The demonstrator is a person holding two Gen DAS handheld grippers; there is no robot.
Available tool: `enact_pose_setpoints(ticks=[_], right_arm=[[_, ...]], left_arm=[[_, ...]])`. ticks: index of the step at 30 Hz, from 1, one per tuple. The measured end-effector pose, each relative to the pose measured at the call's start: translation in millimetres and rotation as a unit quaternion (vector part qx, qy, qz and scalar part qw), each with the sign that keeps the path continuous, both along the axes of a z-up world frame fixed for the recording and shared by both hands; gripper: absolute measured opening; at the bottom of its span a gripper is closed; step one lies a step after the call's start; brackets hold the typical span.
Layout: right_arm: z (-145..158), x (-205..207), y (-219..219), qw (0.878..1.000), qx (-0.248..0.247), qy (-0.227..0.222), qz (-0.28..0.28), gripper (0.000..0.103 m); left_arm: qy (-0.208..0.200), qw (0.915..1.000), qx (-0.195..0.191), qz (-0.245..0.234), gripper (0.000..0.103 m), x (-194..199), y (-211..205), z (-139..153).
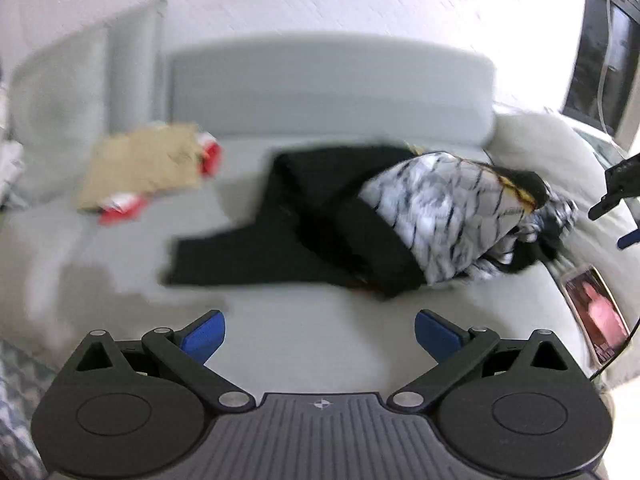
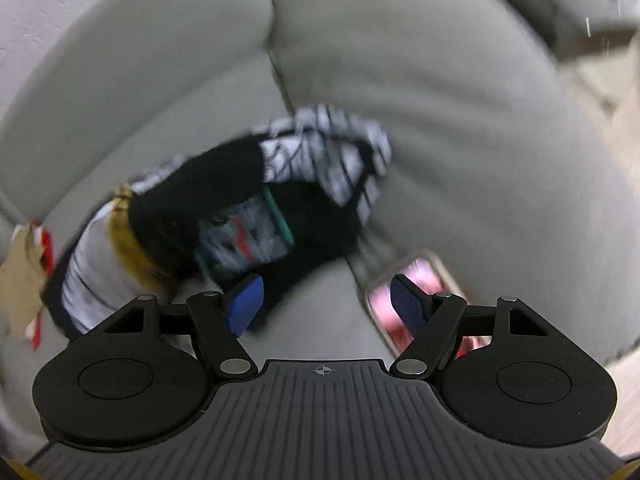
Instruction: Fold clothes
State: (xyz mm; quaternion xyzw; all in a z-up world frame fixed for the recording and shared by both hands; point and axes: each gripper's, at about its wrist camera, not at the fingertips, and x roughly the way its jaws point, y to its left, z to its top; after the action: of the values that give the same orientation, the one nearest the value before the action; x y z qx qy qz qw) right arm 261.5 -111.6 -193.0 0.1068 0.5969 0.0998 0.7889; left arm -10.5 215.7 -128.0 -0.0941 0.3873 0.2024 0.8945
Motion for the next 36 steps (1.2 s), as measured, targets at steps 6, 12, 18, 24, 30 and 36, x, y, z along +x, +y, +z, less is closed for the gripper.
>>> enact_pose_setpoints(ticks=[6, 12, 18, 24, 30, 36], right_arm=[[-19.0, -53.2, -39.0, 0.988, 0.141, -0.044, 0.034, 0.079], [-22.7, -85.6, 12.2, 0.964, 0.142, -0.14, 0.176, 0.073], [-43.1, -103.1, 103.1, 0.927, 0.144, -0.149, 0.313, 0.083], [-83.3, -61.2, 161.8, 0.96, 0.111, -0.101, 0.237, 0.092], [-81.8, -37.6, 179.7, 0.955, 0.179, -0.08, 0.224, 0.012], [28.1, 1.4, 228.2, 0.919, 0.18, -0.231, 0.264, 0.011]], left_arm=[[-0.001, 0.9971, -0.075, -0.015, 0.091, 38.9, -25.0, -32.3], [-0.005, 0.9943, -0.101, 0.036, 0.085, 49.3, -14.9, -40.0], [-0.018, 0.9891, -0.095, 0.11, 0.086, 29.1, 23.4, -35.0], [-0.038, 0.9865, -0.09, 0.132, 0.09, 5.7, 51.5, -30.1], [-0.049, 0.9863, -0.103, 0.119, 0.089, 1.2, 68.6, -39.1], [-0.059, 0.9897, -0.089, 0.096, 0.089, 10.8, 74.4, -39.9]])
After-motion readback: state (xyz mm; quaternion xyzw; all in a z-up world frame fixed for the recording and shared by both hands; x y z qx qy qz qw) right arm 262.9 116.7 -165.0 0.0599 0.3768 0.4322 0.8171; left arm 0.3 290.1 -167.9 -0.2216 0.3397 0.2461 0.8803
